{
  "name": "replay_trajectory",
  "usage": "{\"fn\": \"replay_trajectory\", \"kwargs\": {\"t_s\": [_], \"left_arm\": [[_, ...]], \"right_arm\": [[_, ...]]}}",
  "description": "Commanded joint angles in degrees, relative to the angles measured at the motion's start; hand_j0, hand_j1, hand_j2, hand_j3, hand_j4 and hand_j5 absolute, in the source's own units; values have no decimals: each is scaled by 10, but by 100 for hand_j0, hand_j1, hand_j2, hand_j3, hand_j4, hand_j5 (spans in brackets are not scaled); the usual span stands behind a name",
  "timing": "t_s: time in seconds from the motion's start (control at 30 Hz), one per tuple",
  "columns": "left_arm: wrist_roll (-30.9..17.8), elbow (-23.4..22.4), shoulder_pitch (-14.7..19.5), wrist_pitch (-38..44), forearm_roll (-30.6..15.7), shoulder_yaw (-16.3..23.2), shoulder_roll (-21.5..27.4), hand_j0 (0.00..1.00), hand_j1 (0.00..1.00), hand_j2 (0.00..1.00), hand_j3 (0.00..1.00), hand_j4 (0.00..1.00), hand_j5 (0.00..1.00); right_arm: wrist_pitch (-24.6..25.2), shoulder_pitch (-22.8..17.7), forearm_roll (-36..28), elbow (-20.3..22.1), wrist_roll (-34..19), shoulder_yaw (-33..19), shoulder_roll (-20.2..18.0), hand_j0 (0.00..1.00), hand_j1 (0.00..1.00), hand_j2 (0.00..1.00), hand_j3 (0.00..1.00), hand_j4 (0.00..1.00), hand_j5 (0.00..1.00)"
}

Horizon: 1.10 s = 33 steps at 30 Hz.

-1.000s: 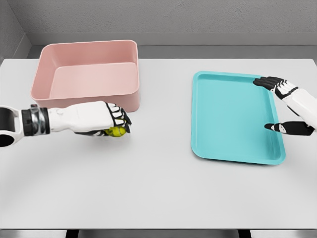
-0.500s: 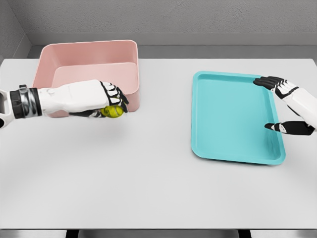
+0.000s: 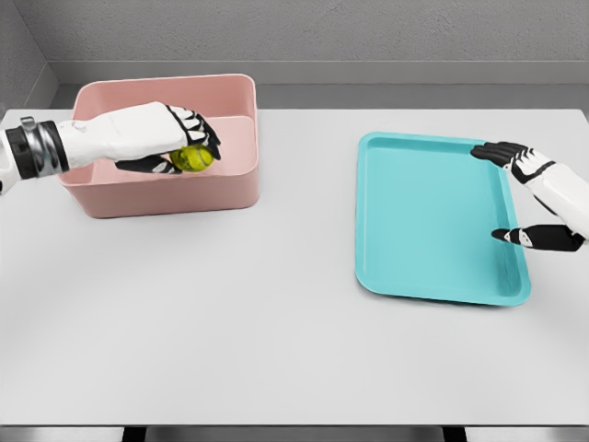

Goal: Put the tennis from the blue tray into the pink basket with both arms

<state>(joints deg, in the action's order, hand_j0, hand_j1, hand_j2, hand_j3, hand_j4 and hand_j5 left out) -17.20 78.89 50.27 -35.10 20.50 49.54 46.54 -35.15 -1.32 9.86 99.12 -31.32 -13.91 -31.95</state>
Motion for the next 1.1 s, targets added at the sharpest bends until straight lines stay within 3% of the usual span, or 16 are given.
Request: {"fn": "replay_trajectory", "kwargs": {"t_s": [0.0, 0.17, 0.3, 0.37, 0.4, 0.43, 0.63, 0.9, 0.97, 1.07], "left_arm": [[0, -39, 4, 1, -4, -1, -21, 50, 50, 50, 50, 50, 50], [0, -112, 25, 1, -5, -1, -37, 51, 51, 51, 51, 51, 51], [0, -163, 37, 1, -5, -1, -51, 63, 63, 63, 63, 63, 63], [1, -187, 45, 1, -5, -1, -53, 71, 71, 71, 71, 71, 71], [3, -192, 47, 1, -5, -2, -59, 89, 89, 89, 89, 89, 89], [5, -204, 49, 1, -15, -2, -61, 100, 100, 100, 100, 100, 100], [5, -205, 55, 1, -30, -6, -58, 100, 100, 100, 100, 100, 100], [5, -207, 50, 1, -33, -9, 13, 100, 100, 100, 100, 100, 100], [4, -208, 43, 1, -57, -10, 27, 100, 100, 100, 100, 100, 100], [4, -208, 40, 1, -59, -10, 43, 100, 100, 100, 100, 100, 100]], "right_arm": [[2, 0, -5, 0, 0, -1, 0, 100, 100, 100, 100, 100, 100], [2, 0, -5, 0, 0, -1, -1, 100, 100, 100, 100, 100, 100], [2, 0, -5, 0, 0, -1, -1, 100, 100, 100, 100, 100, 100], [2, 0, -5, 0, 0, -1, -1, 100, 100, 100, 100, 100, 100], [2, 0, -5, 0, 0, -1, -1, 100, 100, 100, 100, 100, 100], [2, -1, -5, 0, 0, -1, -1, 100, 100, 100, 100, 100, 100], [2, -1, -5, 0, 0, -1, -1, 100, 100, 100, 100, 100, 100], [2, -1, -5, 0, 0, -1, -1, 100, 100, 100, 100, 100, 100], [2, -1, -5, -1, 0, -1, -2, 100, 100, 100, 100, 100, 100], [2, -1, -5, -1, 0, -1, -2, 100, 100, 100, 100, 100, 100]]}}
